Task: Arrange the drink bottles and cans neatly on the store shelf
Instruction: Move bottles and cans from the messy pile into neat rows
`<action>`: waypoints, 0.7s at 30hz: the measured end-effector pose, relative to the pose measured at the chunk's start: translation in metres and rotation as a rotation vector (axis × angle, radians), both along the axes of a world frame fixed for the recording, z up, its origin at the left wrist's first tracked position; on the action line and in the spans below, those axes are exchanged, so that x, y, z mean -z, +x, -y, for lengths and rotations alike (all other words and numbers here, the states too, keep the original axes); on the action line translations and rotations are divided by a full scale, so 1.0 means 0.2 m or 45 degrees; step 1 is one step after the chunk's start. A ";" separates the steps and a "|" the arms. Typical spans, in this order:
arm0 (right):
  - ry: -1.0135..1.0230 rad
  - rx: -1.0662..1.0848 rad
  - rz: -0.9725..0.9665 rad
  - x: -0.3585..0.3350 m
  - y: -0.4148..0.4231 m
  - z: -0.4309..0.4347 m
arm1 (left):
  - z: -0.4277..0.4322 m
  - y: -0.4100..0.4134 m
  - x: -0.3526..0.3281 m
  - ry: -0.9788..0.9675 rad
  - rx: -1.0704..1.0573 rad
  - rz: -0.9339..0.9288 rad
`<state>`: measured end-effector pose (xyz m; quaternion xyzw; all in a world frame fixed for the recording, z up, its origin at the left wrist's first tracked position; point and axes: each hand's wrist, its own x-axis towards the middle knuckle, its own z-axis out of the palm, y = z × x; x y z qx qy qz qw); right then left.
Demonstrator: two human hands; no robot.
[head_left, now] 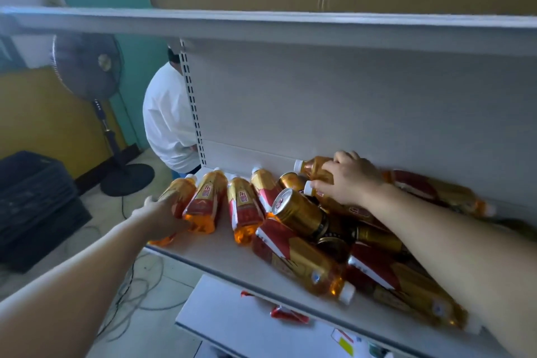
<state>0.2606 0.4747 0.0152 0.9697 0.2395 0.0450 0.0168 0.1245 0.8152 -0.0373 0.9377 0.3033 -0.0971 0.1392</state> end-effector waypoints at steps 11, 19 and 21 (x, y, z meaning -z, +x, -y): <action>-0.314 -0.023 -0.136 0.00 -0.08 0.06 | 0.03 -0.03 0.10 -0.077 -0.393 0.448; 0.326 0.091 0.082 -0.14 -0.16 0.12 | 0.27 -0.08 -0.18 -0.974 -0.550 1.470; 0.626 0.058 0.063 -0.25 -0.20 0.14 | 0.39 -0.09 -0.25 -1.448 -0.466 1.525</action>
